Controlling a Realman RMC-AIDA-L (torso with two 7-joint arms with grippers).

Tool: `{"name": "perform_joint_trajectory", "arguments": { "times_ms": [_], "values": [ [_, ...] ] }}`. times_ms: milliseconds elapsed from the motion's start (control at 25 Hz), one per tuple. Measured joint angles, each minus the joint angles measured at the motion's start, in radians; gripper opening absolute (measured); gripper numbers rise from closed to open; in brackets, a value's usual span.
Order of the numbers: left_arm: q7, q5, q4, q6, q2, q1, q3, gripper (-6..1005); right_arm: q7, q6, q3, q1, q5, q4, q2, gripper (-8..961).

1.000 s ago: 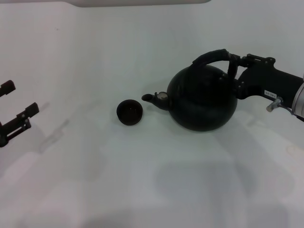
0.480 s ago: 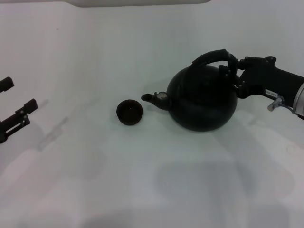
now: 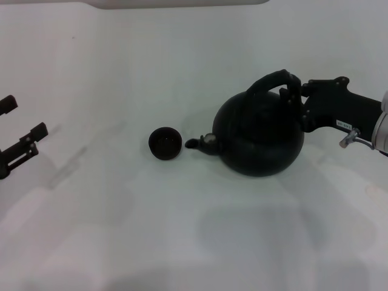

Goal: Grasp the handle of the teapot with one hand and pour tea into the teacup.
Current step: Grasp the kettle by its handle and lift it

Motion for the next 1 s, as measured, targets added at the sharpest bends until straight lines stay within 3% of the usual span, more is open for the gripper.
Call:
{"name": "perform_joint_trajectory", "arguments": {
  "times_ms": [200,600,1000],
  "values": [
    [0.000,-0.002,-0.001,0.000,0.000,-0.002,0.000,727,-0.008,-0.021,0.002,0.020,-0.012,0.014,0.000,152],
    [0.018,0.004,-0.013,0.000,0.000,-0.001,0.000,727,-0.080,0.130,-0.072,0.019,-0.008,-0.029,0.008,117],
    [0.032,0.001,-0.014,0.007,0.000,0.030,0.000,726,-0.084,0.187,-0.089,0.045,-0.006,-0.099,0.008,112]
  ]
}}
